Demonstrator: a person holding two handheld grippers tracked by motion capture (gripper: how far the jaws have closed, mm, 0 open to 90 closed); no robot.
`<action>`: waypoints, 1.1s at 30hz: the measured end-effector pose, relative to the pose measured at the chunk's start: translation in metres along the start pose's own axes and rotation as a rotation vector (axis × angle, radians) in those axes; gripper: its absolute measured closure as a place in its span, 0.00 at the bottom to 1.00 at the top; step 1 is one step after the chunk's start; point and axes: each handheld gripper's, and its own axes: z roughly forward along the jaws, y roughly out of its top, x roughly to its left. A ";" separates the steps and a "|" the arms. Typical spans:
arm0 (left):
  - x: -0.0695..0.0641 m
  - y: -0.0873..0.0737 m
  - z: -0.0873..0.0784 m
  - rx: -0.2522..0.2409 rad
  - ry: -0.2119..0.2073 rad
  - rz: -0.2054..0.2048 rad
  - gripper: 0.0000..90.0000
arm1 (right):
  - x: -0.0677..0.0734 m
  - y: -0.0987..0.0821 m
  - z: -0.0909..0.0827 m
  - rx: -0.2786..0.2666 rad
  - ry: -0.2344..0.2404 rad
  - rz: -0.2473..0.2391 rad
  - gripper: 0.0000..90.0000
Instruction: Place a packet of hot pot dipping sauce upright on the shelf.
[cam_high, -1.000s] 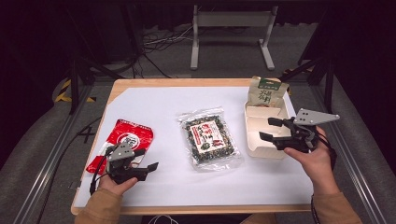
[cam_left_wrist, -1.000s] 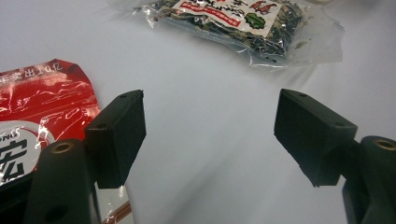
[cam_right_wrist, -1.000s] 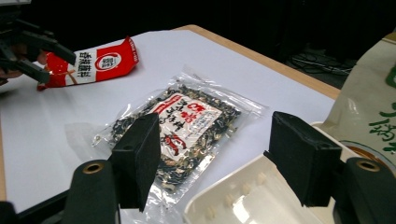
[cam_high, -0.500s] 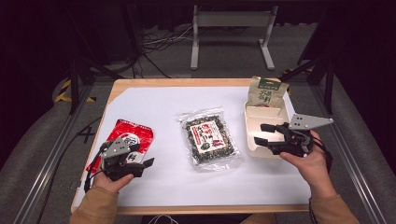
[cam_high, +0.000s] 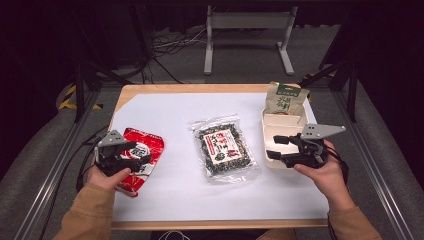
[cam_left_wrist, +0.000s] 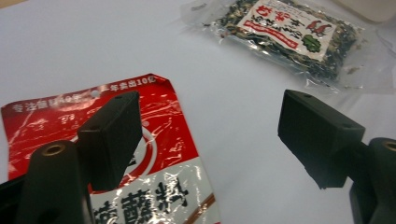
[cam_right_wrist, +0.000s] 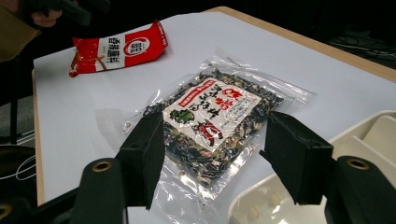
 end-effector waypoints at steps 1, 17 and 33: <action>0.003 0.001 0.000 0.004 0.003 -0.010 0.25 | 0.000 0.000 0.001 0.001 0.003 0.000 0.42; 0.048 0.015 -0.002 -0.010 0.092 -0.040 0.22 | 0.009 -0.006 0.014 0.037 0.009 -0.026 0.41; 0.074 0.026 0.025 0.068 0.098 -0.082 0.20 | 0.014 -0.008 0.019 0.051 0.040 -0.021 0.43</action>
